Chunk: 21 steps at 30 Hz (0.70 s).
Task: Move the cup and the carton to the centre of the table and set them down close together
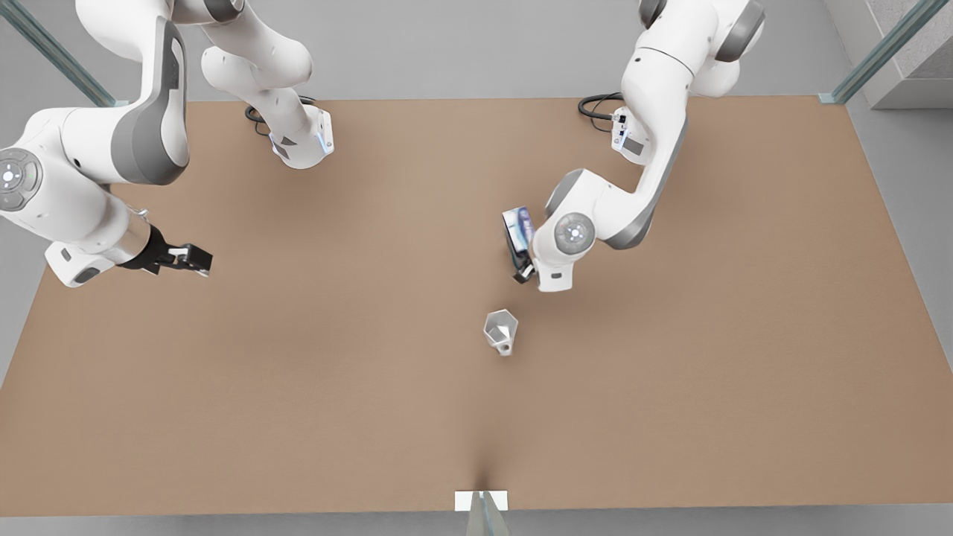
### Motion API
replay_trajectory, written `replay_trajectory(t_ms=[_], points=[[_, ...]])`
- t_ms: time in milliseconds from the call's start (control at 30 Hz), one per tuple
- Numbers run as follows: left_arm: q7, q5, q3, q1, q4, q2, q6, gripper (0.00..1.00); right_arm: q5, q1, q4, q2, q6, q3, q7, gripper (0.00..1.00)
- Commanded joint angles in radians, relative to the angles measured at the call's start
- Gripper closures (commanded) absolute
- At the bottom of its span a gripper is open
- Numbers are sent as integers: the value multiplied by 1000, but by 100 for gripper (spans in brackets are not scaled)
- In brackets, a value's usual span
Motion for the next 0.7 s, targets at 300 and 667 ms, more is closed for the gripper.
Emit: replay_trajectory(t_ms=[300, 667], points=[[4, -1, 14, 1, 0, 0, -3, 0, 0, -4, -3, 0, -1, -1, 2, 0], [1449, 258, 138, 365, 276, -203, -503, 0, 34, -7, 0, -5, -14, -6, 14, 0]])
